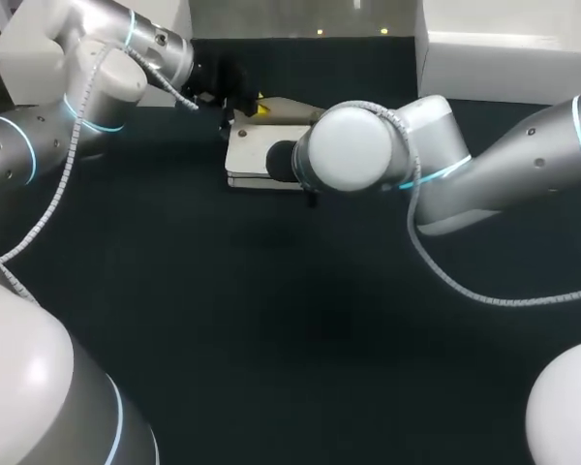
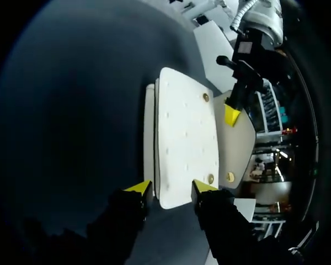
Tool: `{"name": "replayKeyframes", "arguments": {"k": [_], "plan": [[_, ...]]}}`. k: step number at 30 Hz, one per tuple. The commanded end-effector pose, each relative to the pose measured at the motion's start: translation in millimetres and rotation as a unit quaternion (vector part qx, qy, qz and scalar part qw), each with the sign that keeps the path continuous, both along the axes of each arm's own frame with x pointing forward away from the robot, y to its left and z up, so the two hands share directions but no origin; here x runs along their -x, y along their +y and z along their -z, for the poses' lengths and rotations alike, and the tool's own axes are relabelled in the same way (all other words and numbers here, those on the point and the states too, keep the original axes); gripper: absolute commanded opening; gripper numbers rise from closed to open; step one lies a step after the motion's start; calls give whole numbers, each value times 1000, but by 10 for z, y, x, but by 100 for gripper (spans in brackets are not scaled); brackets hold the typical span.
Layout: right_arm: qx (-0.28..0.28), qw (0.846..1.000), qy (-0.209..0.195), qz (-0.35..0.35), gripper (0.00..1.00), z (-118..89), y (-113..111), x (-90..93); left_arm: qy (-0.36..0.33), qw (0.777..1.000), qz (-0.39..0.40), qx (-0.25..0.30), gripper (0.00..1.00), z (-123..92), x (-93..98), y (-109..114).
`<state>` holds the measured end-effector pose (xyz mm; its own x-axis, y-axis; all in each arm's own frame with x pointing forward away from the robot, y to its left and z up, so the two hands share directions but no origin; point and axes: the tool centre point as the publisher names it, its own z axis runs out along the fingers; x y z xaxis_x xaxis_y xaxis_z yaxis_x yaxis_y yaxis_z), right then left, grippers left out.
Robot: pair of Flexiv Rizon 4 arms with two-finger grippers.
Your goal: Pick up the bag, open it, inspect its contents, close it, and place it on the opposite side
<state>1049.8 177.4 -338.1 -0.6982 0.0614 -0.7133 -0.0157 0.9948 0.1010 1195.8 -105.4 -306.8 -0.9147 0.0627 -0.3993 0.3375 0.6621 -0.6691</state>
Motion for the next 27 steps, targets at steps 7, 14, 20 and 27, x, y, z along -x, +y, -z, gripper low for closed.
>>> {"name": "replayKeyframes", "arguments": {"k": [7,14,20,27], "plan": [[8,1000,-6,4,39,159,67,-51,11,1000,9,1,0,20,-102,-32],[11,1000,-1,9,35,242,49,-101,14,1000,15,2,0,31,-103,-24],[9,1000,1,16,34,291,16,-168,16,1000,17,0,0,54,-102,-16],[-1,1000,-2,23,29,305,-1,-259,18,1000,23,-3,0,74,-95,-19]]}}
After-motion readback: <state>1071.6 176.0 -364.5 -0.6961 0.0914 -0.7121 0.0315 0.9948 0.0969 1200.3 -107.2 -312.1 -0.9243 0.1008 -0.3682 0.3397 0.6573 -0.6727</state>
